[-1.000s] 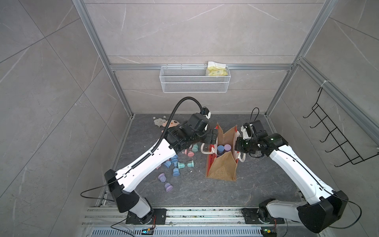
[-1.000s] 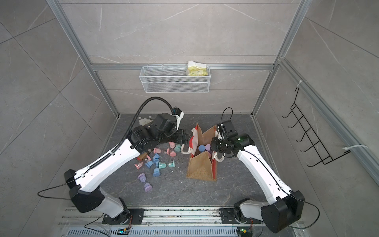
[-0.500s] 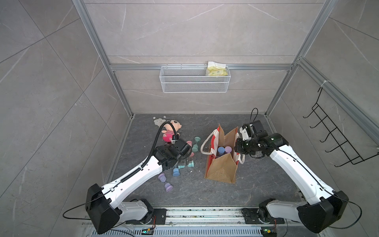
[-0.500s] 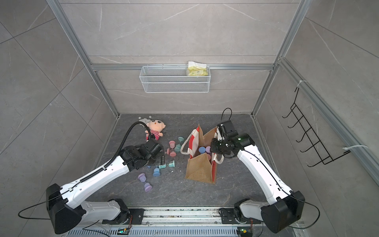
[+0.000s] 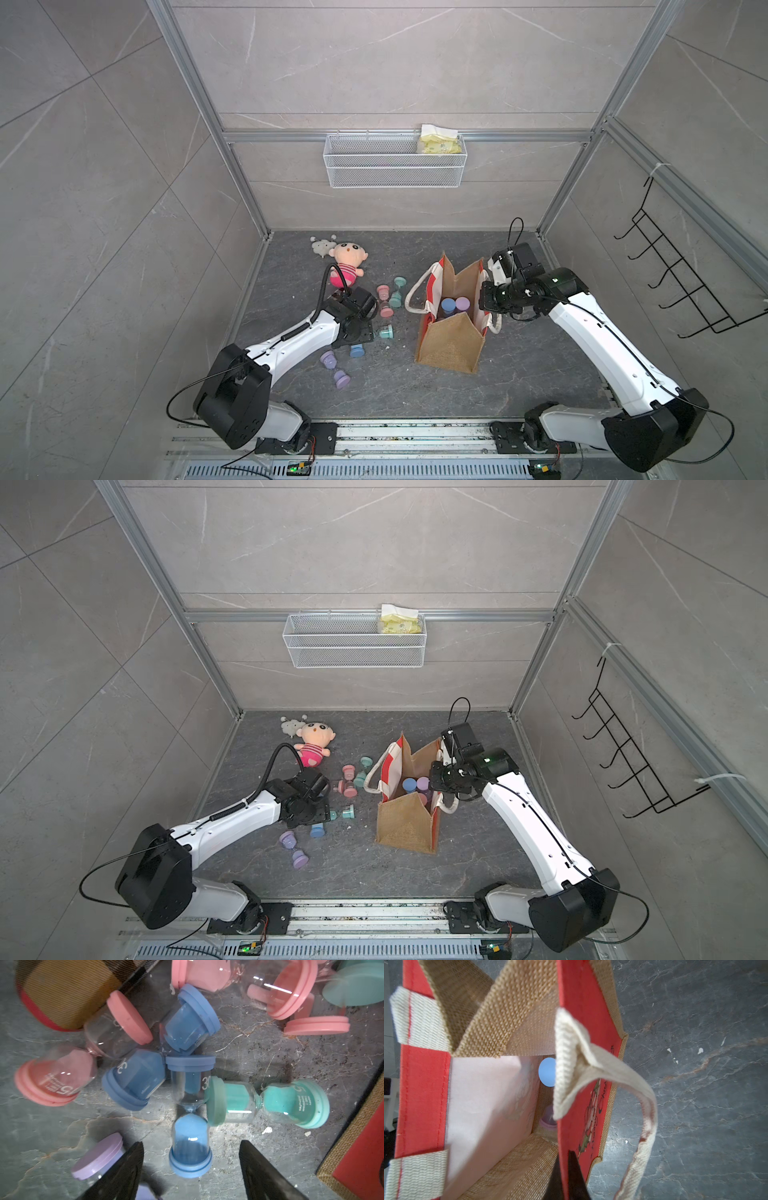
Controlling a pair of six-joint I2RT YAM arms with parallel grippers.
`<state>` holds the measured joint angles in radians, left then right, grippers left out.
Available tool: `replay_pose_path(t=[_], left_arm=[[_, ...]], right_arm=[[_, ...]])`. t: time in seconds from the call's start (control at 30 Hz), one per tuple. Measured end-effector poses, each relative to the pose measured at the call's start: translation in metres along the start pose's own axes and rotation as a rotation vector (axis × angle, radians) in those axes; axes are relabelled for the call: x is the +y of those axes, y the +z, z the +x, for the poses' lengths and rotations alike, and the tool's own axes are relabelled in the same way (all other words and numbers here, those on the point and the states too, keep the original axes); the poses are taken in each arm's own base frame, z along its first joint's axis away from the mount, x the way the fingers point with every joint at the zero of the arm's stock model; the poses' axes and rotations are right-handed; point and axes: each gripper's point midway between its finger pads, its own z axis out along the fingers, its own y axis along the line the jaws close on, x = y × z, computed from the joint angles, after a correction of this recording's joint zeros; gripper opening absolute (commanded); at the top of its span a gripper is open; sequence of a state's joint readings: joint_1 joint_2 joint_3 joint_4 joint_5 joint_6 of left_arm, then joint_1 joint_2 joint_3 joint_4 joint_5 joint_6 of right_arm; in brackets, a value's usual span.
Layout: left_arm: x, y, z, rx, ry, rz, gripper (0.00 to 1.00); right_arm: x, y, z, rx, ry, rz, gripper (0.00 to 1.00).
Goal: Put the hourglass into the canvas bag
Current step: Pick up the hourglass from the center of the board.
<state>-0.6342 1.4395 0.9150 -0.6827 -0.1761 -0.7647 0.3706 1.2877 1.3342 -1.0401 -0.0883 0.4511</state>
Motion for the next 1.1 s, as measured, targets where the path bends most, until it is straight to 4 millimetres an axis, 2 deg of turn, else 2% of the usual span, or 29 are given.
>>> replay_pose_path(t=[0.23, 0.53, 0.63, 0.8, 1.1], left_arm=[[-0.001, 0.023, 0.01, 0.05, -0.028, -0.01, 0.64], [0.0, 0.035, 0.023, 0.096, -0.032, -0.01, 0.6], [0.002, 0.04, 0.029, 0.113, -0.031, -0.022, 0.54], [0.005, 0.043, 0.035, 0.133, -0.034, -0.028, 0.48], [0.005, 0.043, 0.035, 0.129, -0.042, -0.025, 0.34]], right_arm=[[-0.003, 0.001, 0.0, 0.003, 0.001, 0.017, 0.0], [-0.004, 0.005, -0.001, 0.007, 0.001, 0.028, 0.0], [-0.005, 0.005, -0.001, 0.006, 0.001, 0.03, 0.0], [-0.006, 0.005, -0.001, 0.003, 0.001, 0.035, 0.0], [-0.006, 0.005, -0.002, 0.002, 0.002, 0.037, 0.0]])
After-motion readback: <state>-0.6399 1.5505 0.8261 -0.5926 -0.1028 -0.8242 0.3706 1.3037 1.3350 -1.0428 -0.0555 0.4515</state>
